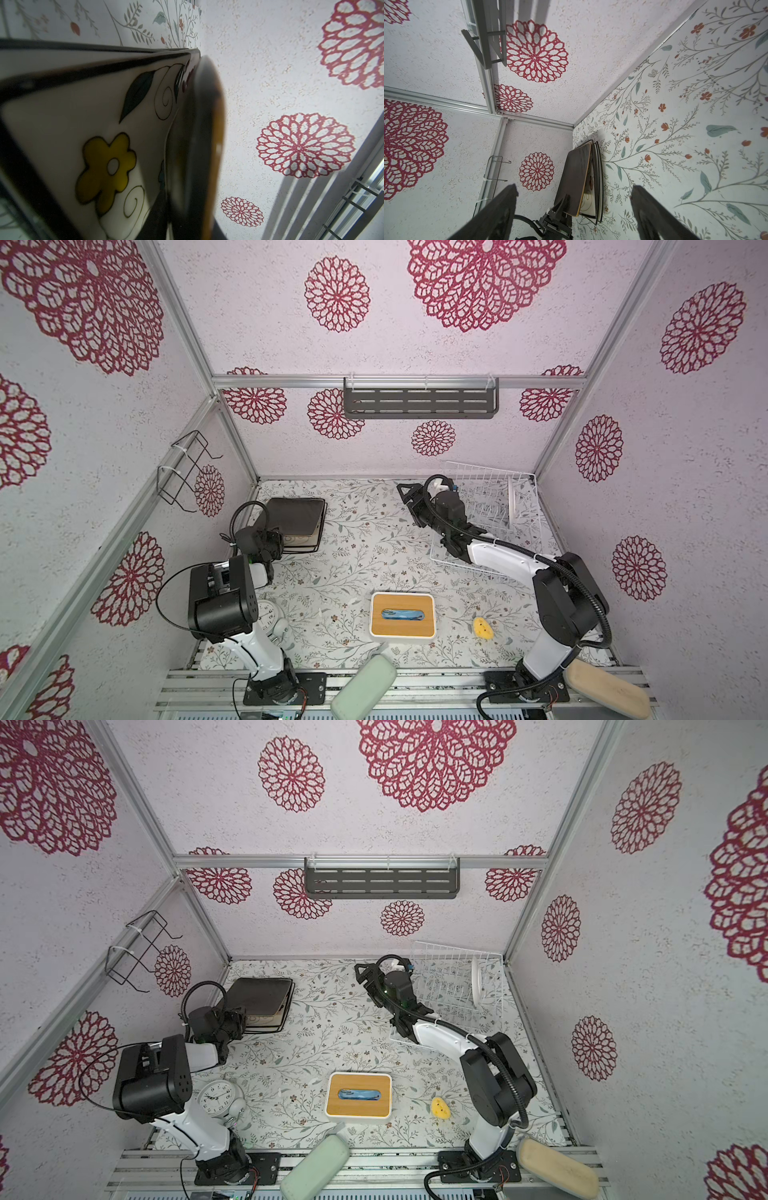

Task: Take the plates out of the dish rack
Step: 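Lower the dark square plate flat onto the flowered plate stack with the left gripper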

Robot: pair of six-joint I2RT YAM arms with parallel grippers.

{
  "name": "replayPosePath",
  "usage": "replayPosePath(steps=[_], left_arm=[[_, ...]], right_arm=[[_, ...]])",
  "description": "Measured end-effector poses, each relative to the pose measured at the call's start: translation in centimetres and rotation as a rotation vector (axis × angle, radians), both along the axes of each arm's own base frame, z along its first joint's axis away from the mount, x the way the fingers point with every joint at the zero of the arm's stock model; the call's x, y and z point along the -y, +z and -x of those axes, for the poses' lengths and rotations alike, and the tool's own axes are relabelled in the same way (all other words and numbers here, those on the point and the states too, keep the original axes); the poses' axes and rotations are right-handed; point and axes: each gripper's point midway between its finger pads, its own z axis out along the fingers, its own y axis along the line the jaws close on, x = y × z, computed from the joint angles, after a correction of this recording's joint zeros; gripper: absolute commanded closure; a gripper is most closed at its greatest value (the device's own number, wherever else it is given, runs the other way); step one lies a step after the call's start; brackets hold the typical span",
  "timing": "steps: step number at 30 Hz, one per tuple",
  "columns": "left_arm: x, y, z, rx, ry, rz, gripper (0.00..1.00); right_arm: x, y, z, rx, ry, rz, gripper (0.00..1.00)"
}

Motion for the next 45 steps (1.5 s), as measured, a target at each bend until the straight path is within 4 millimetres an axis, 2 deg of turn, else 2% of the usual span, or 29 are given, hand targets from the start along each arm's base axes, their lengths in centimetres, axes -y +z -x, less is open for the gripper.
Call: replayPosePath(steps=[8,13,21,30,45], left_arm=[[0.0,1.1,0.1,0.013,-0.005,-0.016,0.58],[0.2,0.9,0.3,-0.001,-0.008,-0.011,0.55],[0.7,0.8,0.7,-0.027,-0.023,-0.014,0.42],[1.0,0.7,0.9,-0.073,-0.050,-0.024,0.36],[1.6,0.8,0.8,-0.164,-0.126,-0.071,0.31]], right_arm=[[0.0,-0.1,0.0,-0.002,0.000,0.004,0.12],[0.4,-0.9,0.5,-0.016,-0.002,0.021,0.12],[0.5,-1.0,0.6,-0.018,-0.002,0.024,0.12],[0.7,-0.2,0.9,-0.001,-0.002,0.012,0.12],[1.1,-0.8,1.0,-0.010,-0.007,0.018,0.12]])
